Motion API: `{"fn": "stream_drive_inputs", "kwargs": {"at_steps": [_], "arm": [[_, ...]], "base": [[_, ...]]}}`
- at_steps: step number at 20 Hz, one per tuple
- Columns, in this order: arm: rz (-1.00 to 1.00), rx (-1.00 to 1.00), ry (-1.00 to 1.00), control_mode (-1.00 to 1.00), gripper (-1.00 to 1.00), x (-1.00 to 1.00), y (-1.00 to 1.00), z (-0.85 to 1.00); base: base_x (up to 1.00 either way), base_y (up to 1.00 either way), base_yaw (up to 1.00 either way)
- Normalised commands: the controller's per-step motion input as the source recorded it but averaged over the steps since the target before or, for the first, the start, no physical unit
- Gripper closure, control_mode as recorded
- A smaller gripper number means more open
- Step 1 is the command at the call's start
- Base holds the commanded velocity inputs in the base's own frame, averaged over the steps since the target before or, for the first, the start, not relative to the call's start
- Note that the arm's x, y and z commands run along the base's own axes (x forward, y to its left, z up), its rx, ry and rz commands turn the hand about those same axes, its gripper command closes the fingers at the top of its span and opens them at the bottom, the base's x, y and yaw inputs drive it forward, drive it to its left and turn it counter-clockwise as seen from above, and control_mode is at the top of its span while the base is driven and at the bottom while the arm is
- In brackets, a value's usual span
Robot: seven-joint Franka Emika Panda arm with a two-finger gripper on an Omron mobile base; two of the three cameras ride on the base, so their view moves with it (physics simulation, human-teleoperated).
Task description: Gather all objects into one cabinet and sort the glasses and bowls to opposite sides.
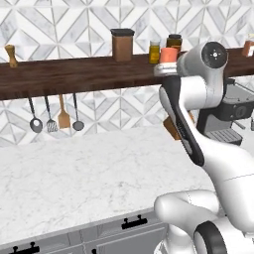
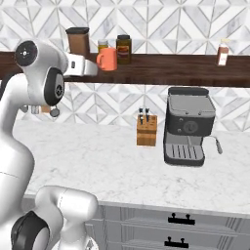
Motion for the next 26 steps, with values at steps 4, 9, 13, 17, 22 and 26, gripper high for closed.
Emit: {"fn": "stream_drive_inputs", "kwargs": {"at_steps": [4,9,13,17,22,26], "arm": [[-0.03,0.0,-0.11,-1.0,-1.0,0.02,0.0,0.46],[-0.08,0.0,0.17,-1.0,-1.0,0.28,0.0,0.03],[-0.07,0.0,0.22,-1.0,-1.0,0.29,0.0,0.11],[-0.03,0.0,-0.02,-1.0,-1.0,0.17,-0.13,0.07],[0.0,0.0,-0.07,-1.0,-1.0,0.03,-0.12,0.0],[-0.02,0.0,-0.03,-1.0,-1.0,0.06,-0.01,0.0]], "base": [[0.0,0.0,0.0],[0.0,0.0,0.0],[0.0,0.0,0.0],[0.0,0.0,0.0],[0.0,0.0,0.0],[0.0,0.0,0.0]]}}
